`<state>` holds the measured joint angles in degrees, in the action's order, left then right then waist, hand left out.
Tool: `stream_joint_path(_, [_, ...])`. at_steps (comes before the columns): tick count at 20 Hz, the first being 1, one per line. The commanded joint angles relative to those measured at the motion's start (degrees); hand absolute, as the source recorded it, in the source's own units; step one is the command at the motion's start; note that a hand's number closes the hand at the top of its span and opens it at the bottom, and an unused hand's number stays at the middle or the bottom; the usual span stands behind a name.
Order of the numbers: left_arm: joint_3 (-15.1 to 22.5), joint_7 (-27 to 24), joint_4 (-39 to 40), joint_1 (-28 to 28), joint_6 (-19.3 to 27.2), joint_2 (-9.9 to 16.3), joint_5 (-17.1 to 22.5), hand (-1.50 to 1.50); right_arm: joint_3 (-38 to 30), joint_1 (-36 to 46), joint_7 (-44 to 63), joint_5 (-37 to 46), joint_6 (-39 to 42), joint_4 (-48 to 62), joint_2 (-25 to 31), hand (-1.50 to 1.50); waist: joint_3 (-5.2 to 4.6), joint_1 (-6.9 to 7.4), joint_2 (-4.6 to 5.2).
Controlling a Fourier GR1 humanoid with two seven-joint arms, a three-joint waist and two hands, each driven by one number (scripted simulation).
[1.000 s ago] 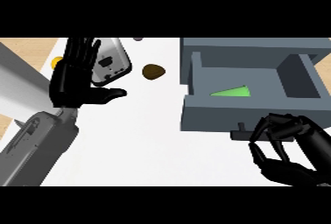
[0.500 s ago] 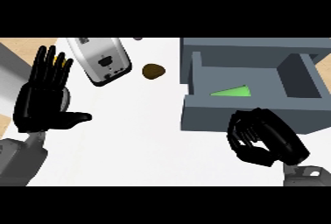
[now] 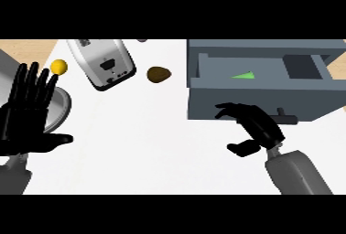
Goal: Pick up the cup, place it into the drawer and close the drawer
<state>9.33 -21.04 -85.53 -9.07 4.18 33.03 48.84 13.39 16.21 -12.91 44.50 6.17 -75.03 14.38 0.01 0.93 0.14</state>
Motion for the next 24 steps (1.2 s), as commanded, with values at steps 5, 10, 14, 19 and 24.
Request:
stream_joint_path(5, [-4.52,1.45,1.68,0.41,-4.34,-1.73,-2.14,-1.50,-4.70,12.81,-6.17,2.72,-5.11,24.41,-4.37,-1.50,0.02,-0.15,0.04])
stream_joint_path(10, [-5.97,0.67,-1.22,5.85,-6.81,-2.60,-2.13,-1.50,-9.24,20.10,-11.49,1.29,-5.93,36.40,-3.41,-1.50,0.04,0.44,0.07])
stream_joint_path(14, [-7.51,1.90,2.32,3.01,-10.34,-1.27,-1.51,-1.50,-12.12,28.22,-15.82,0.80,-6.28,48.93,-2.89,-1.50,0.07,1.05,0.51])
stream_joint_path(19, [-8.27,0.82,4.56,3.49,-12.81,-1.60,-1.44,-1.50,-14.09,35.37,-16.54,0.80,-2.71,55.04,1.63,-1.50,0.07,1.93,0.90])
stream_joint_path(24, [-6.92,1.09,3.50,2.19,-11.15,-3.17,-2.77,-1.50,-15.86,37.55,-18.32,0.26,-4.04,59.82,2.67,-1.50,0.14,3.07,1.53])
